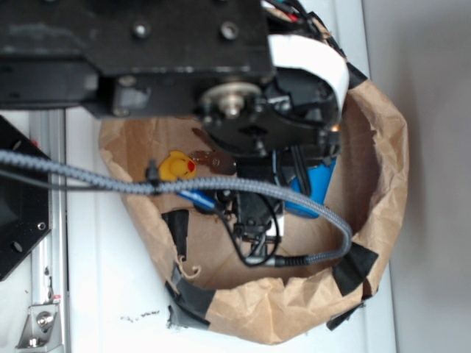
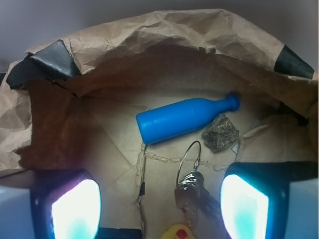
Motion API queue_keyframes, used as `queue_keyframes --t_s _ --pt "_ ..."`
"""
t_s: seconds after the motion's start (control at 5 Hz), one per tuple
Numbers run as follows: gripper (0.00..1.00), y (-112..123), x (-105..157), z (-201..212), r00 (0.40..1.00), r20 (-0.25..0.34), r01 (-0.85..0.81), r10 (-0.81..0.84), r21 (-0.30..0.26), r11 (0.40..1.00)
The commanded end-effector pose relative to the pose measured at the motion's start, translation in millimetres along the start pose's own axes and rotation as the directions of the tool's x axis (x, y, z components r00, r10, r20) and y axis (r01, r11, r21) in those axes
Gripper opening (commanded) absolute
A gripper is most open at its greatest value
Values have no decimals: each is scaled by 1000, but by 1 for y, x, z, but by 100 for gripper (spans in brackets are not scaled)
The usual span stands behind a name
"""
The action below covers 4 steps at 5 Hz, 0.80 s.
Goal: Grab the silver keys.
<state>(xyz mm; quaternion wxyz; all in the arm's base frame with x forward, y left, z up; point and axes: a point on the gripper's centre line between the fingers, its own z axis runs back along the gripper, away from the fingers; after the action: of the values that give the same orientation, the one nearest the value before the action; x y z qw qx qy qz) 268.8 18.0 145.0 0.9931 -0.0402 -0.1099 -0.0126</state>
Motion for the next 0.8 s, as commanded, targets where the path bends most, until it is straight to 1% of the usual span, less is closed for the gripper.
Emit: queue_keyframes --t_s 0.0,0.2,0.4,0.6 --pt "100 2 5 7 1000 28 -6 6 6 1000" --pt "100 2 5 7 1000 28 -6 6 6 1000" --pt "100 1 -1 -25 996 16 -88 87 82 993" --pt "100 -1 -2 -42 991 27 -135 133 99 986"
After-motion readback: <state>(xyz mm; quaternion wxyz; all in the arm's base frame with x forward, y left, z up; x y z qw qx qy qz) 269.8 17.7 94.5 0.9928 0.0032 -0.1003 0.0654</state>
